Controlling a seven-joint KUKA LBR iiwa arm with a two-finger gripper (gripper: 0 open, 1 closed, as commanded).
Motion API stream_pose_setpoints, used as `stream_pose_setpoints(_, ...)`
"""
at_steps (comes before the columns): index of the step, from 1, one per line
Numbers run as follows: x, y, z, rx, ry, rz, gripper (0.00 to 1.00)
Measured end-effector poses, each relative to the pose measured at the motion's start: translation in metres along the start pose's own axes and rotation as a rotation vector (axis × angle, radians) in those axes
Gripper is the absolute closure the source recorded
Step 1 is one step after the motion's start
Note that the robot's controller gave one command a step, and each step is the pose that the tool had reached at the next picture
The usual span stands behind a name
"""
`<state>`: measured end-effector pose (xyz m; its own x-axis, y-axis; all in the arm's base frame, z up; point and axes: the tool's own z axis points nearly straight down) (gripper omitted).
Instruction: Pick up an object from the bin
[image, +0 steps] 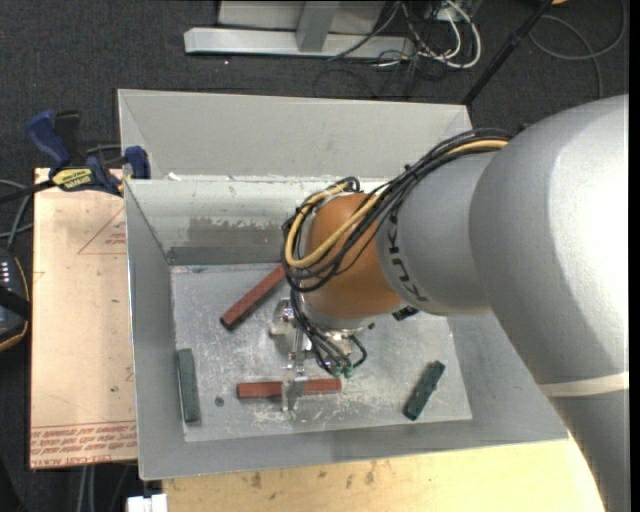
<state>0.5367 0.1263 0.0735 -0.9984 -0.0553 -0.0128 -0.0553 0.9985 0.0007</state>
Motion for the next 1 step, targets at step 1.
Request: stream_pose_setpoints(1, -0.0006, 0.0102, -0.0047, -0.004, -0.011, -0.208, 1.0)
